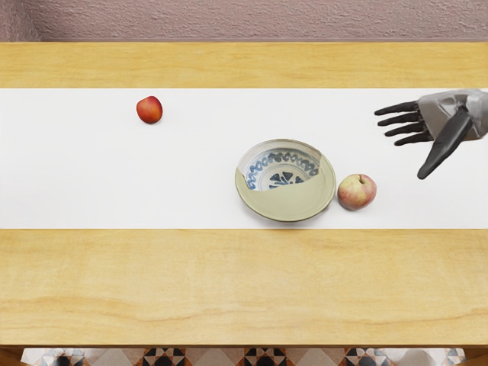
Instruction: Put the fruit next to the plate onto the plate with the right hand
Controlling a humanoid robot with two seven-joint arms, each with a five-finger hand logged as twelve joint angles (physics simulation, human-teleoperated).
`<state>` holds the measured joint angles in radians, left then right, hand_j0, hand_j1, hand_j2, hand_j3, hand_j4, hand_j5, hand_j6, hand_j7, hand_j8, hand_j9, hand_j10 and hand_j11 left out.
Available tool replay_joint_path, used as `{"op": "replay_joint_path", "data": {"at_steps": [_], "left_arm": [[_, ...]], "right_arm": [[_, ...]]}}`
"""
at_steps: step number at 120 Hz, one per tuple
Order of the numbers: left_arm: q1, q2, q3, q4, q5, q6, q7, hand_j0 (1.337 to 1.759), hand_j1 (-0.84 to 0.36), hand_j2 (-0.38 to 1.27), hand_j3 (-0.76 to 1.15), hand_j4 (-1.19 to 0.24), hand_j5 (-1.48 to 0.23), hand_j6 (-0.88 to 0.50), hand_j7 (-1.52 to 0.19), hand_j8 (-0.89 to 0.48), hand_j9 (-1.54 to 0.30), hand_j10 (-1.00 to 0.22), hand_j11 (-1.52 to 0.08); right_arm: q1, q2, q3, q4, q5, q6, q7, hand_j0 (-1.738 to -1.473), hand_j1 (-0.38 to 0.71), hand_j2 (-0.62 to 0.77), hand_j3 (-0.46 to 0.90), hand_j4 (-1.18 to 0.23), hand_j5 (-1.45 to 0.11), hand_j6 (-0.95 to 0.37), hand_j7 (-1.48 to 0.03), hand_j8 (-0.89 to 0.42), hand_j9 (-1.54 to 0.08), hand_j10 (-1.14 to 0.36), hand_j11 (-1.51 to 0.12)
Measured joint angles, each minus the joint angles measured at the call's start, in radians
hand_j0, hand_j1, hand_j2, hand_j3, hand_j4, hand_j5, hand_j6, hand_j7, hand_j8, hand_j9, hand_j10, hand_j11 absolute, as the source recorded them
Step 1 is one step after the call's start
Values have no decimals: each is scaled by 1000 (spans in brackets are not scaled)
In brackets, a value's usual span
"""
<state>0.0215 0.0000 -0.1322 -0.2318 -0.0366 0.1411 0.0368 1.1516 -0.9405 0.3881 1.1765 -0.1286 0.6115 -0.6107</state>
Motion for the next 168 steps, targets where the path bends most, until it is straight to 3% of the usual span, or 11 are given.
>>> {"op": "replay_joint_path", "data": {"at_steps": [28,44,53,72,82,96,139,168], "left_arm": [[0,0,0,0,0,0,0,1658,349,0,0,0,0,0,0,0,0,0,0],[0,0,0,0,0,0,0,1658,349,0,0,0,0,0,0,0,0,0,0],[0,0,0,0,0,0,0,1658,349,0,0,0,0,0,0,0,0,0,0],[0,0,0,0,0,0,0,1658,349,0,0,0,0,0,0,0,0,0,0],[0,0,0,0,0,0,0,1658,349,0,0,0,0,0,0,0,0,0,0],[0,0,0,0,0,0,0,1658,349,0,0,0,0,0,0,0,0,0,0],[0,0,0,0,0,0,0,1658,349,0,0,0,0,0,0,0,0,0,0],[0,0,0,0,0,0,0,1658,349,0,0,0,0,0,0,0,0,0,0]], "right_arm": [[35,112,-16,-29,-78,0,0,-1658,-324,-4,0,-22,-27,-23,-27,-22,-27,-22,-27],[320,125,-332,-19,-158,0,0,-1658,-323,-5,0,-24,-29,-25,-29,-24,-29,-24,-29],[483,131,-527,30,-174,-14,0,-1658,-320,-5,0,-26,-32,-27,-32,-27,-32,-26,-32],[607,148,-725,248,-184,-326,0,-1658,-318,-6,0,-29,-35,-30,-34,-29,-34,-28,-34],[612,177,-774,319,-161,-540,0,-1658,-317,-5,0,-29,-35,-30,-35,-29,-35,-29,-35],[544,213,-800,361,-128,-740,0,-1658,-318,-5,0,-28,-34,-29,-34,-29,-34,-28,-34],[360,339,-743,377,-101,-1095,0,-1658,-310,-6,0,-35,-43,-36,-43,-35,-43,-34,-43],[327,373,-744,375,-104,-1210,0,-1658,-307,-6,0,-36,-46,-37,-46,-37,-46,-36,-46]]}}
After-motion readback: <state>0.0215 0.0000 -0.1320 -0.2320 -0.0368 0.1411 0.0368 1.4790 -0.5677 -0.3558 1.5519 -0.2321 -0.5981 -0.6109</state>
